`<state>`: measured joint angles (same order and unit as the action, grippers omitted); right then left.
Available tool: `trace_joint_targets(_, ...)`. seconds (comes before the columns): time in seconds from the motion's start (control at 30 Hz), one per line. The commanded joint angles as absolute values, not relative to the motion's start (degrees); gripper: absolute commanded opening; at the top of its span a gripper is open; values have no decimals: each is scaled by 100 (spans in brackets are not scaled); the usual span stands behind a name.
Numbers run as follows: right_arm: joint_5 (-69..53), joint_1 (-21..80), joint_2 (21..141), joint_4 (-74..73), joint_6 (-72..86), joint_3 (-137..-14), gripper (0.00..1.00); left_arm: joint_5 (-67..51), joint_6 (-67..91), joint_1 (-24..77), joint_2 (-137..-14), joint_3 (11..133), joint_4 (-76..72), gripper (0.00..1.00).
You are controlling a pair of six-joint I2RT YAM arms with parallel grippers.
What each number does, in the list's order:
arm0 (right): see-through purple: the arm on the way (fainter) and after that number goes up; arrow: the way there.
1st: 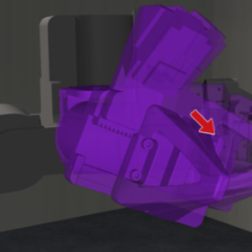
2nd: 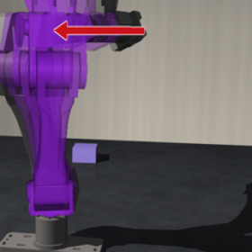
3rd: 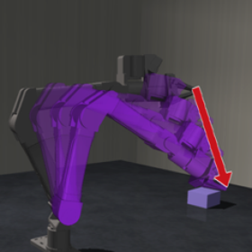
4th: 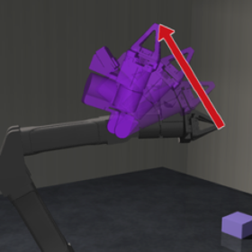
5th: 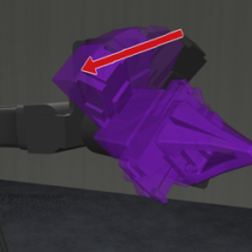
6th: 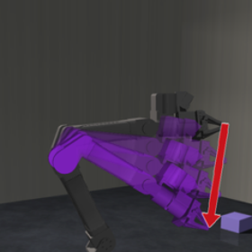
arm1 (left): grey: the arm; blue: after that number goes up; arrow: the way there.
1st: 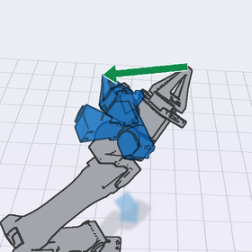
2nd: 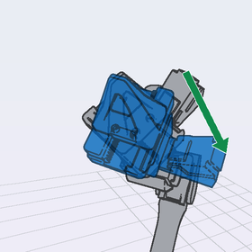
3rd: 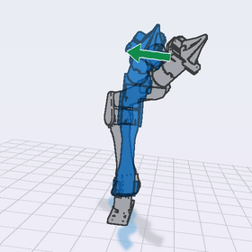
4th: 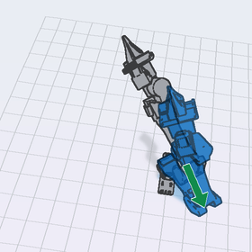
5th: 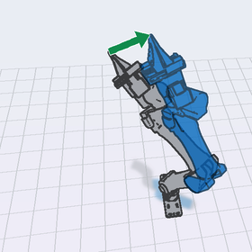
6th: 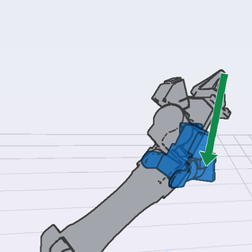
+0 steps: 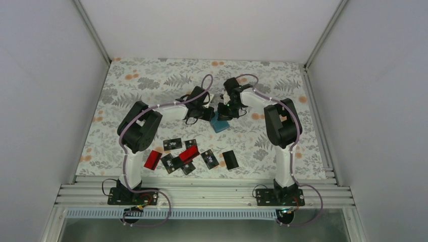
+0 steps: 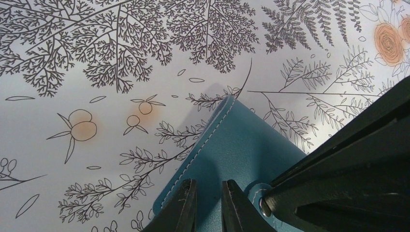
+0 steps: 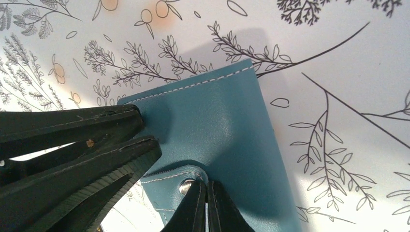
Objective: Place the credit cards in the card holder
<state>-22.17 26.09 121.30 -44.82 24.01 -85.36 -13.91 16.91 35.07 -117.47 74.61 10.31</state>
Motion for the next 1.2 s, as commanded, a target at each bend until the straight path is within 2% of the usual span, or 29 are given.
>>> trace_joint_targets(0.0, -929, 2882, 13171, -5839, 2339, -8166, 4, -1214, 1593, 3523, -11831, 7098, 1171, 14)
trace_joint_targets(0.2, -1171, 2924, 13019, -5628, 2314, -8218, 4, -1494, 1770, 3515, -11214, 6736, 703, 14)
trace_joint_targets(0.4, -1641, 2929, 12966, -5087, 2342, -8125, 4, -2177, 2256, 3446, -10807, 6473, 98, 8)
trace_joint_targets(0.73, -2043, 2948, 12650, -4655, 2356, -7964, 4, -2681, 2620, 3456, -10984, 6296, -424, 4)
trace_joint_targets(0.87, -2061, 2950, 12619, -4600, 2364, -7940, 4, -2224, 2630, 3549, -11371, 6304, -104, 4)
trace_joint_targets(1.17, -2082, 2950, 12561, -4471, 2381, -7912, 4, -1362, 3050, 3799, -11986, 5486, -11, 3)
